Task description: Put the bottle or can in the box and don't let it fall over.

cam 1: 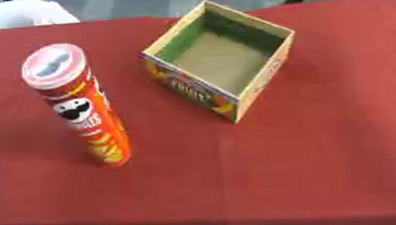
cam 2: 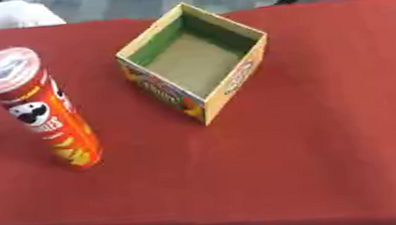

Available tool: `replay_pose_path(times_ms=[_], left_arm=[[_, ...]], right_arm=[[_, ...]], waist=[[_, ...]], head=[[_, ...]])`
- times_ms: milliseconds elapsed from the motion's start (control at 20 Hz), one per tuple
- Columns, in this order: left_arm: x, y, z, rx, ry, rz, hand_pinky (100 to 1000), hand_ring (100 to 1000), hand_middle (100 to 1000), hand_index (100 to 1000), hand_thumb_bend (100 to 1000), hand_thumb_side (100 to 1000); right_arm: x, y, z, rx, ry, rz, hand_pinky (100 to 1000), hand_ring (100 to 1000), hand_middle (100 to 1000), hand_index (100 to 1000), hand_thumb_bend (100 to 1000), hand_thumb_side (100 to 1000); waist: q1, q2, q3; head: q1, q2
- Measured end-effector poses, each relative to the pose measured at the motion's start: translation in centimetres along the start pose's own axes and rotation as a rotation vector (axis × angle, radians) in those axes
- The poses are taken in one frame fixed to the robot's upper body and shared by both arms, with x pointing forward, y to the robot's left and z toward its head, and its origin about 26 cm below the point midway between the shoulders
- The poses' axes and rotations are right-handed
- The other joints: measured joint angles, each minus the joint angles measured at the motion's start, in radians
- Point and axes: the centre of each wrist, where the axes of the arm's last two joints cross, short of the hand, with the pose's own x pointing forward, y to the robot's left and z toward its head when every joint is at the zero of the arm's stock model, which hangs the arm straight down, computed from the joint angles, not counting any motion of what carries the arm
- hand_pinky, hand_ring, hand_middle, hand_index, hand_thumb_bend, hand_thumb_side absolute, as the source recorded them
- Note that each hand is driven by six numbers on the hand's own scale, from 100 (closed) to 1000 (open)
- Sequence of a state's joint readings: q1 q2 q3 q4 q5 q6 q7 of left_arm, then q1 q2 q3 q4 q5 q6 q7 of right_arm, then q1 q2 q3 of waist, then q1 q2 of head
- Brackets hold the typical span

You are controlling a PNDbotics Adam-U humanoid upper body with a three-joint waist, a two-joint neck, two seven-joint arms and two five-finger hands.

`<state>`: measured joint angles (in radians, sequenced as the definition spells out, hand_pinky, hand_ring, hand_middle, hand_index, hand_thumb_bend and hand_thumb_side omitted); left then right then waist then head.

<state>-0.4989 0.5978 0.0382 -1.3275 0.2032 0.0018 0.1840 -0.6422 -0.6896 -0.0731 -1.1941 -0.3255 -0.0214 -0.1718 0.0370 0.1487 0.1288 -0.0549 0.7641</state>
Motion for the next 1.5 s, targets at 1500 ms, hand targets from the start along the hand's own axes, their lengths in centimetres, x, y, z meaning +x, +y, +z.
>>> replay_pose_path(times_ms=[1500], left_arm=[[-0.5, 2.6, 7.4, -0.233, 0.082, -0.094, 853, 849, 811, 898, 622, 578]], right_arm=[[0.0, 0.0, 0.0, -0.001, -0.002, 0.012, 873, 789, 837, 881, 100, 909]], waist=[[-0.005, 0.0, 0.016]], head=[[0.011, 0.0]])
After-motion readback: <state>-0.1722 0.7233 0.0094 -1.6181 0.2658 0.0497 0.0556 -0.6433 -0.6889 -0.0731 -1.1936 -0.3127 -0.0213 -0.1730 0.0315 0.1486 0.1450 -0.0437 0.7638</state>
